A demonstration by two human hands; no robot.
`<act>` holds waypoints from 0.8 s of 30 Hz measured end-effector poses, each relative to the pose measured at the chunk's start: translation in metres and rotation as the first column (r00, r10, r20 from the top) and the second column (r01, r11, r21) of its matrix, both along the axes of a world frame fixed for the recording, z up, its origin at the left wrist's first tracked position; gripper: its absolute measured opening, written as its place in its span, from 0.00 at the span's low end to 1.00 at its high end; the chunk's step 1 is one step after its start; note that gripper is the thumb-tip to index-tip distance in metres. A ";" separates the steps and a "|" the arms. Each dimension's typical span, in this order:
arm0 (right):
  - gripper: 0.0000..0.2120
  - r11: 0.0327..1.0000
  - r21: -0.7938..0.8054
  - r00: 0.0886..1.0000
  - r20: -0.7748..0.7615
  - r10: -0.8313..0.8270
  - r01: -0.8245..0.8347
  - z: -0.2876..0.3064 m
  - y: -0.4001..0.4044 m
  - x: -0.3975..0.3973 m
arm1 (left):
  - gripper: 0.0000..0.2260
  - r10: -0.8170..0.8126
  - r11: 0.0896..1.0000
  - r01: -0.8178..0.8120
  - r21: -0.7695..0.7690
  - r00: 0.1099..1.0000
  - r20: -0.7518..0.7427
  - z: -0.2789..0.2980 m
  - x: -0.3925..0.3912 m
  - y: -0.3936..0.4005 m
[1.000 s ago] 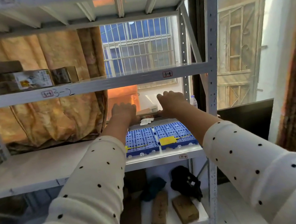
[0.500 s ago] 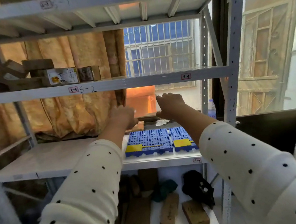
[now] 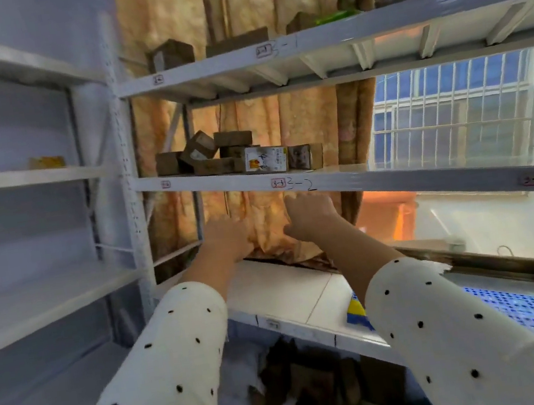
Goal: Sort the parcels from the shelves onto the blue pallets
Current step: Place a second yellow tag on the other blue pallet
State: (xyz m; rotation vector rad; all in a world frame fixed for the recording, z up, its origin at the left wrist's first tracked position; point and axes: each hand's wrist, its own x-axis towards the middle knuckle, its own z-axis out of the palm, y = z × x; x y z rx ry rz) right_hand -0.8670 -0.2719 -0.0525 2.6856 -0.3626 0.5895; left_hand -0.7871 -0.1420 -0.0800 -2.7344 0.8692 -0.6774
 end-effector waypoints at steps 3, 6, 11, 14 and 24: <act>0.18 0.999 0.003 0.999 0.003 0.045 -0.045 0.003 0.025 0.035 | 0.18 0.051 0.999 -0.052 -0.018 0.999 -0.012 0.004 0.036 0.036; 0.17 0.997 -0.001 0.996 0.038 0.082 -0.082 0.008 0.049 0.076 | 0.19 0.081 0.996 -0.080 -0.047 0.997 0.004 0.013 0.074 0.066; 0.21 0.990 0.006 0.989 0.056 0.140 -0.140 0.021 0.095 0.152 | 0.13 0.102 0.991 -0.096 -0.094 0.993 0.058 0.029 0.136 0.111; 0.21 0.989 0.009 0.987 0.065 0.144 -0.145 0.026 0.114 0.190 | 0.14 0.102 0.988 -0.093 -0.124 0.992 0.074 0.039 0.174 0.130; 0.19 0.996 0.007 0.995 0.049 0.083 -0.084 0.032 0.121 0.291 | 0.16 0.080 0.995 -0.077 -0.061 0.995 0.051 0.035 0.274 0.139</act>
